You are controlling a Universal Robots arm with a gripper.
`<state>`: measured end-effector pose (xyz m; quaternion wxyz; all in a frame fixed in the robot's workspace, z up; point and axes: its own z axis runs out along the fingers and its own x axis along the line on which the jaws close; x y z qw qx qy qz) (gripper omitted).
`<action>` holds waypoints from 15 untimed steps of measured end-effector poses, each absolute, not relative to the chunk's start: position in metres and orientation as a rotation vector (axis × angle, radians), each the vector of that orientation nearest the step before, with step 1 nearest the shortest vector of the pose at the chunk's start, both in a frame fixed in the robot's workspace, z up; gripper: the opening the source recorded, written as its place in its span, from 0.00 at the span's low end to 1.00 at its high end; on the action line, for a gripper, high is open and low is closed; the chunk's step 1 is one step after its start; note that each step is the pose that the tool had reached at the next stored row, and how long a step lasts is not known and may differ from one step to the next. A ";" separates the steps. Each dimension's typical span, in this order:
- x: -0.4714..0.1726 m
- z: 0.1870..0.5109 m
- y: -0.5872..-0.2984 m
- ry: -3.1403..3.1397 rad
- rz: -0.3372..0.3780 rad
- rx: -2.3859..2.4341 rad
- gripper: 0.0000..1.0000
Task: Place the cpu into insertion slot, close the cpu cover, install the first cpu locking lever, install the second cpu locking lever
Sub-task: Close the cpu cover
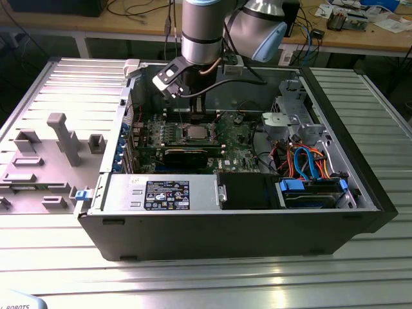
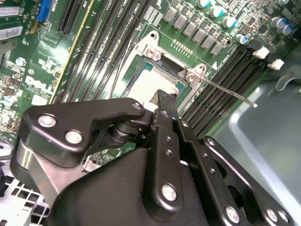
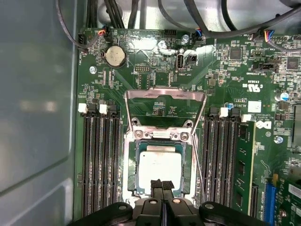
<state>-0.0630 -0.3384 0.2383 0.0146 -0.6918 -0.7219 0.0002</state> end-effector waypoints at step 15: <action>-0.063 0.263 -0.338 -2.249 0.004 -2.155 0.11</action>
